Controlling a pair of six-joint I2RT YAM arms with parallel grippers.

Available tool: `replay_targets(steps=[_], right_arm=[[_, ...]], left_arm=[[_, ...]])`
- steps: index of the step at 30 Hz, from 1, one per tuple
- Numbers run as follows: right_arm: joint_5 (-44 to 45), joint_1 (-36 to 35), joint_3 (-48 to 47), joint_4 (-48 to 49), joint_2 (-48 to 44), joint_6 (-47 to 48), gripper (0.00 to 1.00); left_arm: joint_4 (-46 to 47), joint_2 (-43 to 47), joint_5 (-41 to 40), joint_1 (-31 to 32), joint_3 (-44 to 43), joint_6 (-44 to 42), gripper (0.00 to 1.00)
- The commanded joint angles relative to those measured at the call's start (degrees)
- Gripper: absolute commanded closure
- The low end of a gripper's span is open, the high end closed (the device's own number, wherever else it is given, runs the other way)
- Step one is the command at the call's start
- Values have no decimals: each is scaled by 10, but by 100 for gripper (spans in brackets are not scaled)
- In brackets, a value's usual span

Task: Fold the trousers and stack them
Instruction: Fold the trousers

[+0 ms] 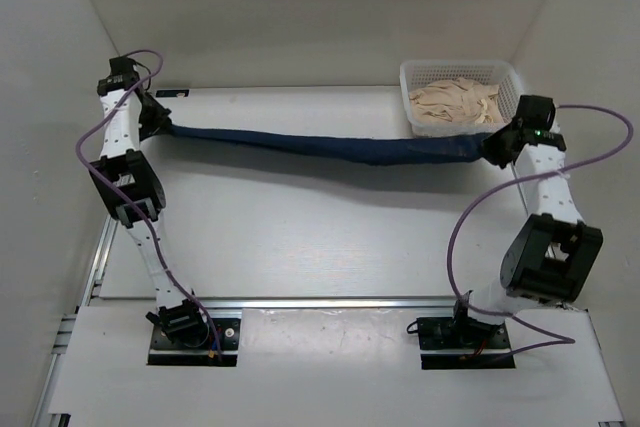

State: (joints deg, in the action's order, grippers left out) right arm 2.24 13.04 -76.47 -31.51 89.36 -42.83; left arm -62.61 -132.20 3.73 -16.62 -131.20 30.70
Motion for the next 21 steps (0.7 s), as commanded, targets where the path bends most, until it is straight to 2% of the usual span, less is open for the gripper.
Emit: replay_targets(steps=[1, 2, 3, 4, 5, 6, 7, 9, 13, 15, 16, 17, 19, 20, 21], right_arm=[[86, 21, 88, -57, -74, 30, 100], [96, 21, 113, -66, -93, 17, 99], [105, 26, 162, -76, -133, 12, 73], [105, 32, 186, -76, -155, 12, 48], [114, 32, 206, -87, -176, 12, 27], [114, 32, 228, -87, -213, 4, 3], [114, 32, 229, -87, -228, 4, 0], [114, 32, 223, -101, -245, 14, 0], [106, 32, 158, -128, -251, 35, 0], [83, 32, 151, -128, -258, 44, 0], [78, 32, 144, -128, -267, 52, 0], [73, 32, 144, -128, -276, 57, 1], [59, 32, 144, -128, -283, 68, 3], [51, 32, 139, -128, -283, 75, 3], [51, 32, 139, -128, -283, 80, 4]], left_arm=[[34, 83, -52, -39, 107, -21, 90], [34, 93, -64, -45, 134, -21, 90], [34, 104, -91, -45, 162, -21, 90], [34, 122, -104, -52, 213, -21, 84], [22, 129, -112, -57, 232, -7, 62], [22, 139, -112, -62, 254, -2, 23], [34, 163, -96, -68, 297, -2, 0], [42, 185, -89, -68, 316, -8, 0], [19, 208, -108, -68, 291, -27, 1], [14, 216, -116, -68, 291, -27, 8], [13, 222, -116, -63, 296, -27, 19], [20, 223, -122, -63, 308, -27, 22], [39, 214, -123, -63, 314, -21, 22], [39, 202, -117, -57, 307, -21, 12], [39, 169, -117, -57, 293, -21, 8]])
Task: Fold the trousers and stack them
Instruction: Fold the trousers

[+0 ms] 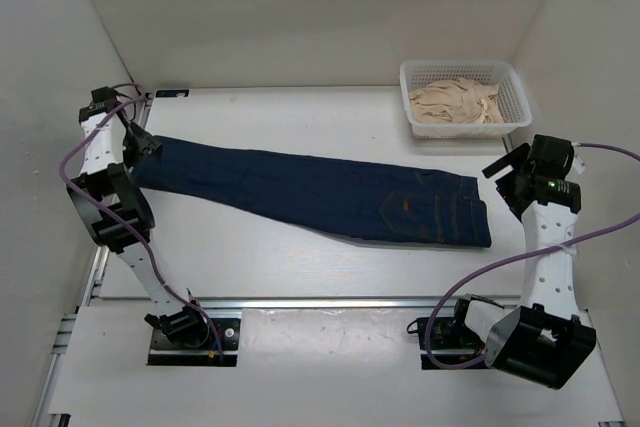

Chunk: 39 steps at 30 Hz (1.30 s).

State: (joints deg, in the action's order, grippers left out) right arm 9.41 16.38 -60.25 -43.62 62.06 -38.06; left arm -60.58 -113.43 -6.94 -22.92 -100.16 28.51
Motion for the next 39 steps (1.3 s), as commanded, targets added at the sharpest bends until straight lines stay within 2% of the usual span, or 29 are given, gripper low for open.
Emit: replay_targets(steps=[1, 5, 14, 20, 23, 26, 27, 30, 32, 36, 39], right_arm=[[-30, -1, -23, -7, -10, 38, 4], [-57, -12, -29, -7, -10, 38, 5], [-70, -24, -29, -2, 6, 38, 5], [-70, -24, -18, -2, 11, 43, 5], [-65, -24, -18, -2, 11, 43, 5], [-65, -24, -18, -2, 11, 43, 5], [-71, -24, -18, -2, 11, 43, 5], [-80, -24, -18, -2, 11, 48, 5], [-86, -24, -18, -2, 11, 48, 5], [-92, -24, -18, -2, 6, 48, 5], [-106, -24, -18, -8, 1, 48, 5]], left_arm=[[6, -37, -11, 6, -32, 6, 8], [-2, -89, -57, 6, -73, 33, 11], [-2, -165, -64, -20, -127, 33, 7], [4, -215, -40, -25, -144, 39, 26], [4, -232, -46, -25, -158, 39, 33], [4, -246, -46, -25, -172, 39, 45], [4, -251, -35, -25, -172, 34, 60], [4, -256, -22, -25, -179, 29, 90], [-9, -256, -32, -19, -185, 29, 90], [-9, -176, -58, 1, -178, 36, 90], [2, -72, -34, 23, -147, 22, 90]])
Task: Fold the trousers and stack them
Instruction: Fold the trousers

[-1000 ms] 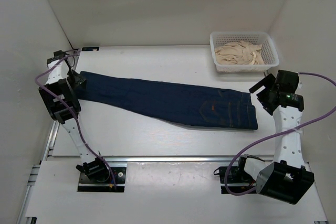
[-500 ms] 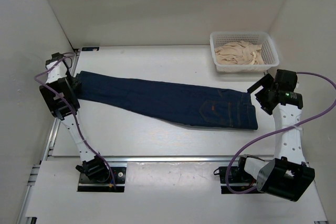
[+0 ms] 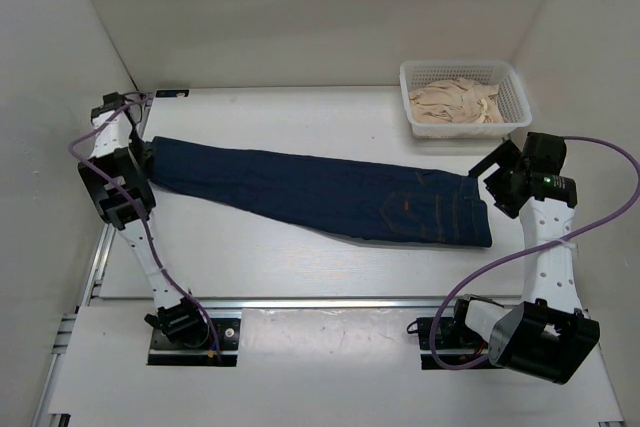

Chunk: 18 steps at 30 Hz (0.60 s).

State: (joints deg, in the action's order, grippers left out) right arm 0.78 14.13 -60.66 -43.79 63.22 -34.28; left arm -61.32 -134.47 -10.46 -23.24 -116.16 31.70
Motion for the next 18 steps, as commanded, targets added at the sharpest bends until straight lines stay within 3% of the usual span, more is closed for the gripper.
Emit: replay_targets(steps=[1, 5, 10, 18], right_arm=[[-19, -2, -14, -6, -11, 11, 5], [-31, -2, -14, -6, -26, 5, 6], [-37, -2, -2, -6, -45, 5, 6], [-37, -2, 4, -16, -67, 5, 6]], left_arm=[[9, 159, 1, 35, 19, -16, 90], [21, 245, -5, 93, 41, -42, 90], [21, 329, -55, 235, 80, -56, 90], [21, 393, -130, 423, 169, 20, 90]])
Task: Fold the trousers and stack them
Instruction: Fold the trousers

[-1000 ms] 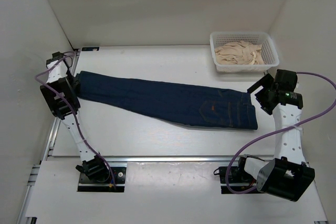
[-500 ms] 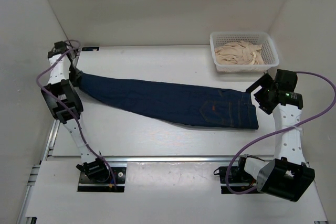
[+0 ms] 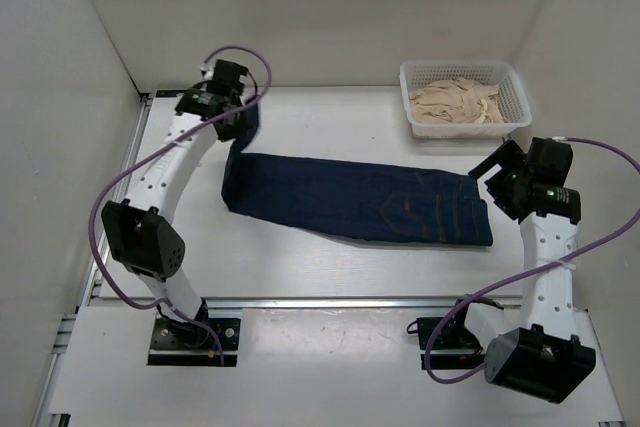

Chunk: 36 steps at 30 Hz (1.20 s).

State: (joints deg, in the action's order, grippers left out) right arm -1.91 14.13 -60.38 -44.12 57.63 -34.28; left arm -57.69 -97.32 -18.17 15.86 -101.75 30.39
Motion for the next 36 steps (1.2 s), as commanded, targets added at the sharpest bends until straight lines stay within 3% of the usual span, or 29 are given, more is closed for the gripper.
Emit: replay_targets(steps=[1, 8, 20, 23, 29, 30, 31, 32, 33, 36], right_arm=[[-10, -2, 1, -13, -11, 5, 6], [-15, -2, 6, -13, -22, 5, 6], [-15, -2, 6, -18, -27, 11, 6], [-15, -2, 6, -18, -27, 11, 6], [-20, -2, 11, -18, -27, 11, 6], [-15, -2, 11, -18, -27, 11, 6], [-15, -2, 11, -18, -27, 11, 6], [-15, -2, 11, -18, -27, 11, 5], [-15, -2, 11, -18, -32, 11, 5], [-10, -2, 17, -18, -32, 16, 5]], left_arm=[[-15, 27, -53, 50, 30, 41, 90], [-3, 4, -71, 186, 37, 106, 90], [-29, -39, -51, 209, -67, 129, 90], [-29, -45, -43, 209, -92, 169, 90], [-8, -57, -35, 274, -60, 203, 88], [7, -57, -21, 289, -43, 191, 80], [18, -62, -6, 320, -25, 167, 64], [18, -79, 19, 333, -2, 158, 37], [7, -89, 27, 342, -2, 151, 0], [-50, -111, -7, 342, -31, 136, 0]])
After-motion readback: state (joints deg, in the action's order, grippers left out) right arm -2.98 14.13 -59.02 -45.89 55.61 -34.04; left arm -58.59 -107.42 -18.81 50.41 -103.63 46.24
